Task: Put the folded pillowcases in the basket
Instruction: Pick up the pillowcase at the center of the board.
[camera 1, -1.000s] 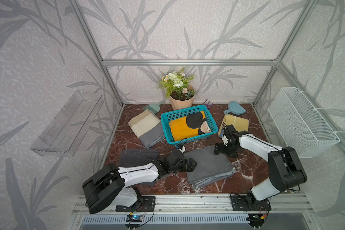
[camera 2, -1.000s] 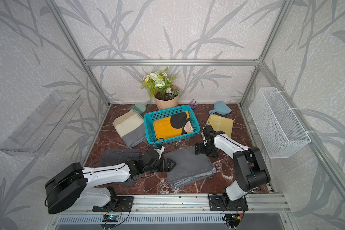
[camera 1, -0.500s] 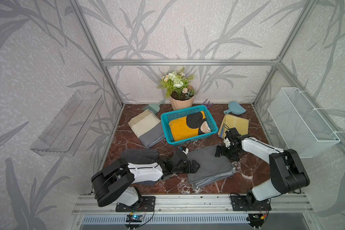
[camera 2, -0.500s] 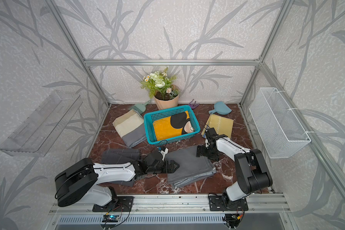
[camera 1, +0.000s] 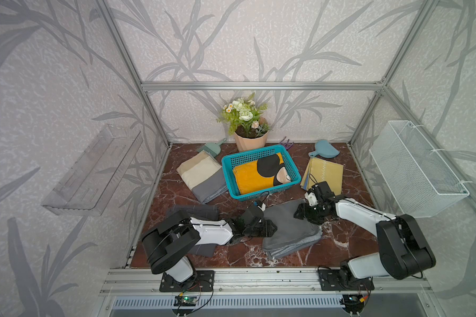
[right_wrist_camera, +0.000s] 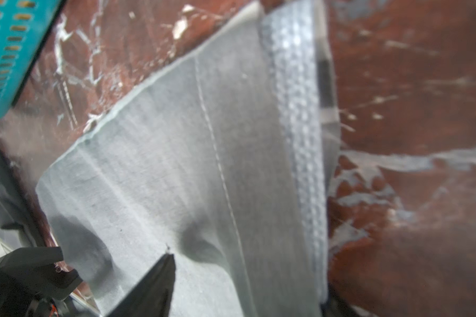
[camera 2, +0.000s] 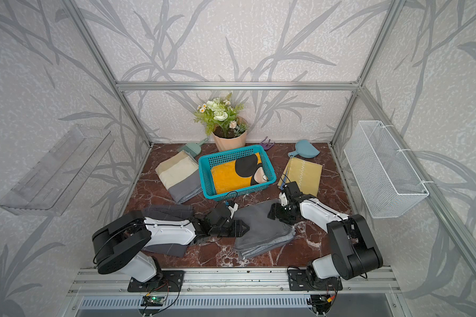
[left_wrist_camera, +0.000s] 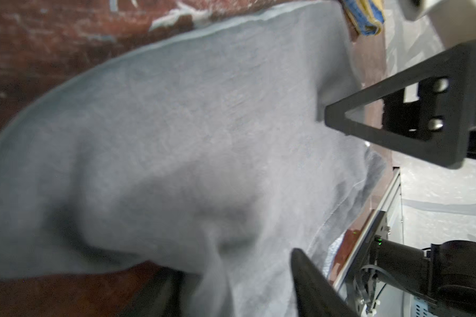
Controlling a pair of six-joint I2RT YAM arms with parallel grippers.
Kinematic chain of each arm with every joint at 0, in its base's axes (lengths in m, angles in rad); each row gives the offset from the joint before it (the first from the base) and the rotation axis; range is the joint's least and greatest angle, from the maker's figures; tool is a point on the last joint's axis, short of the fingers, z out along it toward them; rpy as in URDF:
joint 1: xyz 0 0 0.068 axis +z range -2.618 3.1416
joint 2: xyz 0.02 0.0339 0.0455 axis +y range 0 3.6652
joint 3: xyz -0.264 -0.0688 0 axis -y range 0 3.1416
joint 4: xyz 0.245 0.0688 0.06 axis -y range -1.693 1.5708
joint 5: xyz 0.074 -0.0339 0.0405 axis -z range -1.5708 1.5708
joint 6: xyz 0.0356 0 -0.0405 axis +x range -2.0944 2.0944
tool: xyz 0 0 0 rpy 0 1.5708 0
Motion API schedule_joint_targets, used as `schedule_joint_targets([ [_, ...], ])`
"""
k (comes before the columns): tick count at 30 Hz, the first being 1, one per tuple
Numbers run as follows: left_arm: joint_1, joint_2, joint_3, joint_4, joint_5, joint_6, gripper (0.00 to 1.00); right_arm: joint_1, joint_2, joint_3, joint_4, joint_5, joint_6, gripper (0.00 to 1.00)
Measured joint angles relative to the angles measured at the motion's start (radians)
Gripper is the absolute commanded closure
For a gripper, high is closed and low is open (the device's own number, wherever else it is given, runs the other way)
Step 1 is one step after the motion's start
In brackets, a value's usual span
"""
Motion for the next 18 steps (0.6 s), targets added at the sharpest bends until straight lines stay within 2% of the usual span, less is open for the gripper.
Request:
schedule_joint_targets([
  [3,0.0,0.006,0.0,-0.042,0.0,0.005,0.99,0.003,0.01,-0.011,0.011,-0.012,0.005,0.76],
  [5,0.0,0.005,0.003,-0.058,-0.001,0.012,1.0,0.005,0.016,-0.017,0.008,-0.014,0.011,0.8],
  [11,0.0,0.001,0.021,-0.103,-0.016,0.027,1.0,0.016,0.013,-0.018,-0.006,-0.006,0.013,0.81],
  [18,-0.002,-0.049,0.021,-0.182,-0.059,0.043,1.0,0.087,-0.037,-0.018,-0.074,0.05,0.035,0.81],
])
